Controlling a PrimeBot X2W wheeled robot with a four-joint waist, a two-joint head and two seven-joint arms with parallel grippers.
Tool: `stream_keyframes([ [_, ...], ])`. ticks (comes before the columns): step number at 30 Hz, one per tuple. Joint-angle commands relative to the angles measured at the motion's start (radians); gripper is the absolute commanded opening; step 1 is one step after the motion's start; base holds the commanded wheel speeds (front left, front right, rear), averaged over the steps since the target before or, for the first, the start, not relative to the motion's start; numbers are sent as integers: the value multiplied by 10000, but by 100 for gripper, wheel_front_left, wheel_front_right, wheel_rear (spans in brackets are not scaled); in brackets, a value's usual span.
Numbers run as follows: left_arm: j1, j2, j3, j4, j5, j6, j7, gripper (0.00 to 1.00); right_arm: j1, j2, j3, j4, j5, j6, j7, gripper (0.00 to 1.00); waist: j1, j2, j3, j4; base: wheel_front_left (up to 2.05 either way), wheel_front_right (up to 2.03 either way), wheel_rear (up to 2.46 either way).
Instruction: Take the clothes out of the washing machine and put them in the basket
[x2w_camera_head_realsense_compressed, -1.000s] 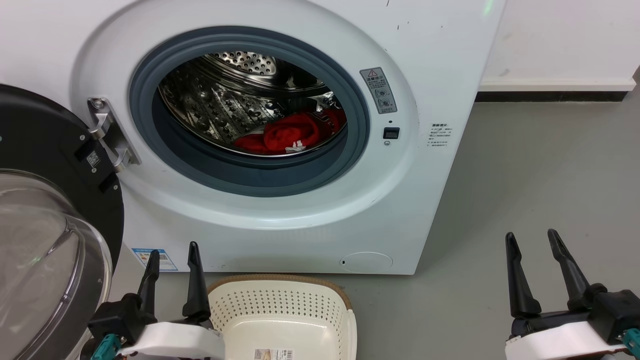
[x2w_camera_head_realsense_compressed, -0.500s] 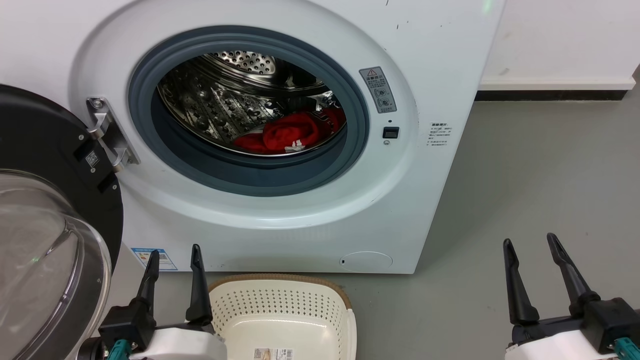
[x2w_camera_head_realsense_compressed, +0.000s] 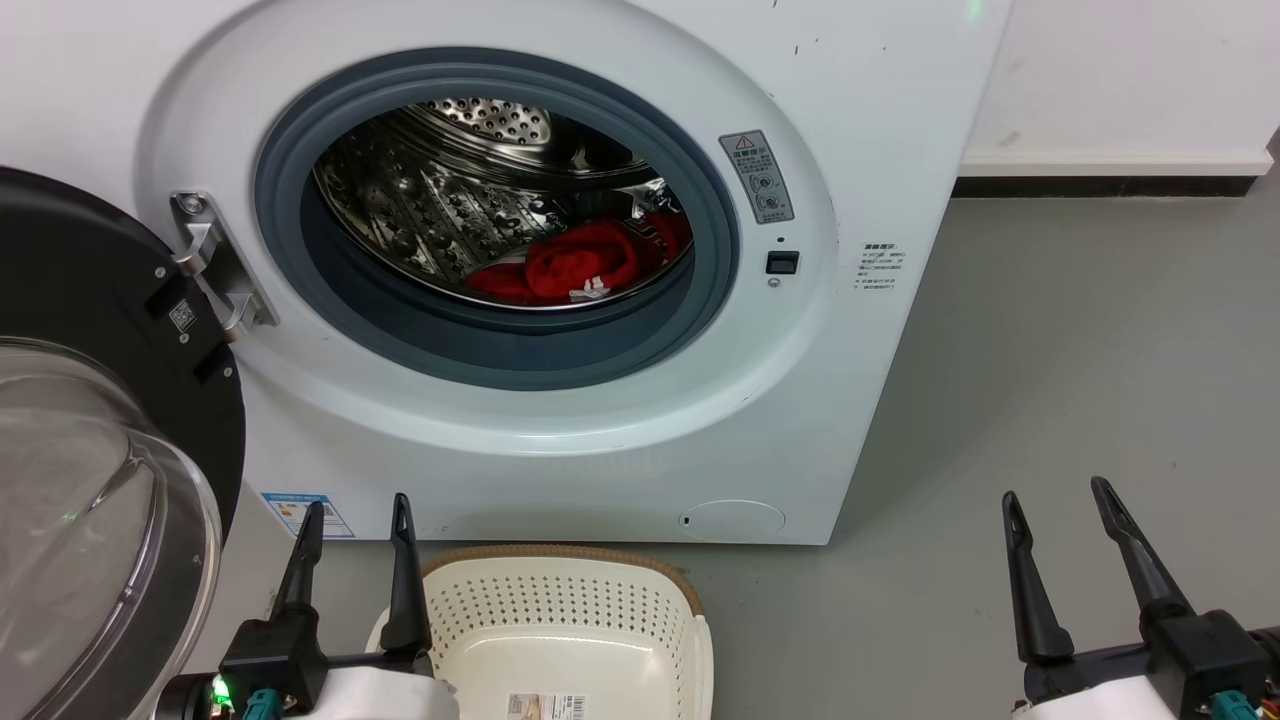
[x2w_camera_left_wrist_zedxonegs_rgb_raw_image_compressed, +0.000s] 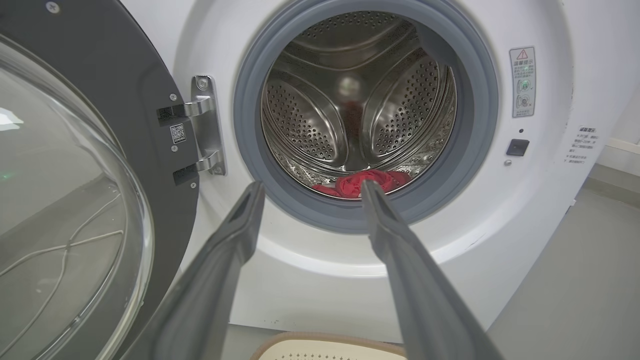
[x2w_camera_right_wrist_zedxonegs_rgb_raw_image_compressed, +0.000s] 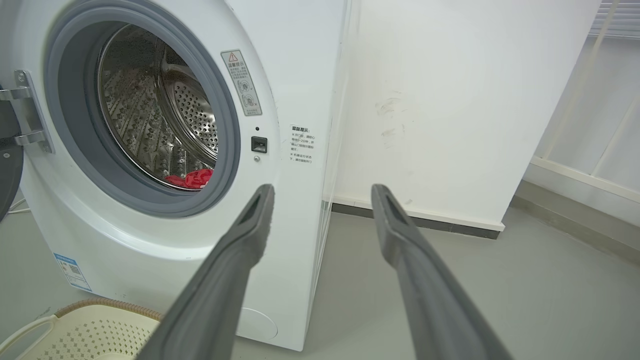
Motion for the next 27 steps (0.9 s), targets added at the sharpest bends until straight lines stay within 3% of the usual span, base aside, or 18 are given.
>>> stream_keyframes([
  [1,48,9,-26,-32,46,49,-80,100,78,16,-17,28,2,-3,-55,100,0,0,-2,10,0,0,0],
  [20,-189,9,39,344,-78,-27,-68,100,-7,16,38,163,160,-3,-48,100,0,0,22,-27,0,0,0],
  [27,-1346,5,77,1690,-201,-632,-57,100,-288,16,126,95,155,-3,-48,100,0,0,399,-244,0,0,0],
])
